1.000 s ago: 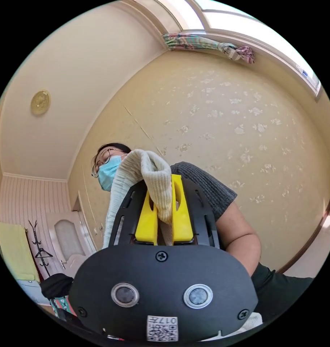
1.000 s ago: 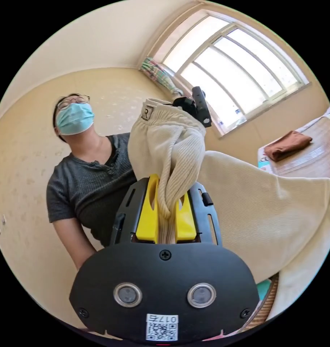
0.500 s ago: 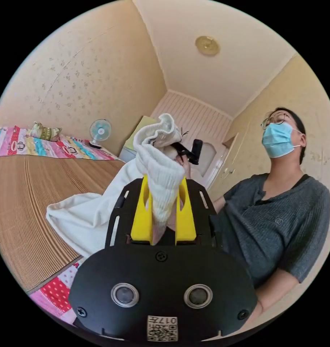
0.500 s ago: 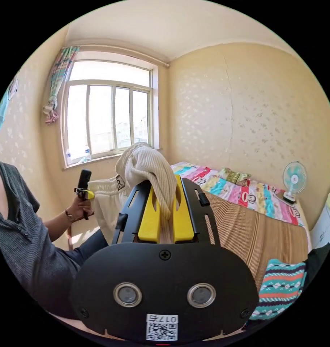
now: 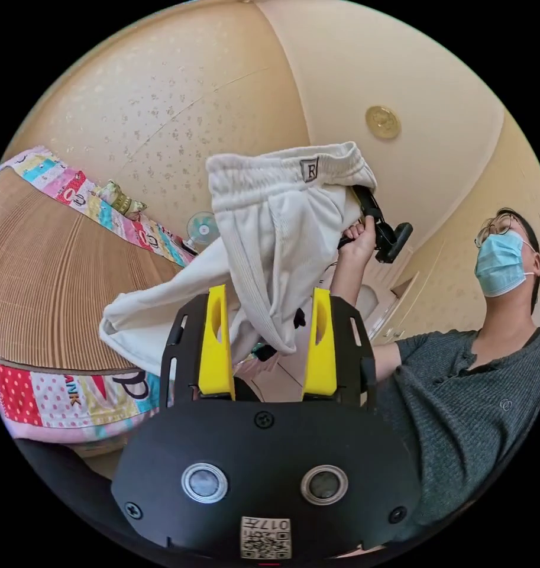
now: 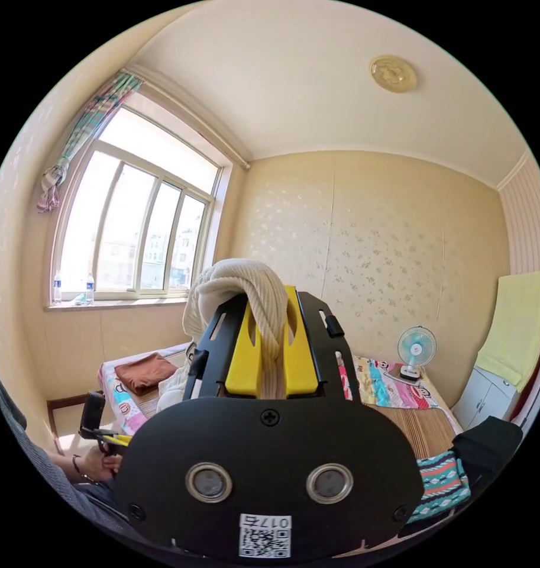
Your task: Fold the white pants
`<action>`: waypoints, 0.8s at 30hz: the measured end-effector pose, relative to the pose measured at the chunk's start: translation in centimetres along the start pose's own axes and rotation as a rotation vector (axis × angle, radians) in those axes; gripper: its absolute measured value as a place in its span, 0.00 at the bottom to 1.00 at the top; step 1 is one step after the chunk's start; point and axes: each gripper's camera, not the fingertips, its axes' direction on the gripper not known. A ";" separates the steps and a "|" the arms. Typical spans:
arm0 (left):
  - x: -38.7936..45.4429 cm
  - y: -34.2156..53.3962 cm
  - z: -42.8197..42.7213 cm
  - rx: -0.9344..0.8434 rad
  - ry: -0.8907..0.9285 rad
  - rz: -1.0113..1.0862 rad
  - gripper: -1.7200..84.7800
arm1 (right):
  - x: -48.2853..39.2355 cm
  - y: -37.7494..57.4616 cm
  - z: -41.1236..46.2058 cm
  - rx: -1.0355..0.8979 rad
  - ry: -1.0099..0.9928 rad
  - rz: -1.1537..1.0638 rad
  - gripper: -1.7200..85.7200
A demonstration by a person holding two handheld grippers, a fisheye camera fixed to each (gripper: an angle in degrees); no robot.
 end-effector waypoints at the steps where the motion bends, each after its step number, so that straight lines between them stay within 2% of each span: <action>1: 0.1 0.1 0.9 -0.002 0.033 -0.016 0.24 | -0.9 -0.5 -0.9 0.041 0.007 -0.011 0.09; 3: 1.0 0.3 2.5 0.057 0.101 -0.070 0.21 | -1.7 -1.1 -2.2 0.082 0.044 0.001 0.09; 5: 2.2 -0.7 2.0 0.104 0.101 -0.031 0.10 | -1.6 -1.7 -3.8 0.106 0.120 0.027 0.09; 6: 3.3 -2.1 1.4 0.116 0.067 0.009 0.08 | -1.3 -1.8 -4.3 0.117 0.131 0.042 0.09; 8: 5.0 -5.0 -0.1 0.139 -0.009 0.076 0.07 | 1.0 -2.2 -6.8 0.181 0.114 0.101 0.09; 12: 11.7 -11.1 -5.1 0.370 -0.148 0.325 0.07 | 4.1 -2.8 -10.4 0.288 -0.001 0.134 0.10; 13: 13.0 -11.6 -5.5 0.397 -0.179 0.371 0.07 | 4.7 -3.1 -10.7 0.276 -0.037 0.113 0.10; 15: 17.3 -12.3 -5.8 0.468 -0.356 0.498 0.07 | 5.4 -3.8 -10.0 0.190 -0.071 0.062 0.10; 16: 18.0 -12.3 -5.7 0.470 -0.400 0.515 0.07 | 5.9 -4.0 -8.9 0.105 -0.094 0.031 0.10; 18: 18.6 -12.2 -4.9 0.409 -0.504 0.545 0.07 | 7.1 -3.7 -6.8 -0.031 -0.155 -0.003 0.10; 20: 17.1 -11.8 -4.6 0.316 -0.499 0.525 0.07 | 9.3 -1.8 -3.8 -0.202 -0.298 -0.026 0.10; 24: 8.8 -9.9 -4.1 0.013 -0.297 0.352 0.07 | 13.2 3.3 1.1 -0.426 -0.638 0.051 0.10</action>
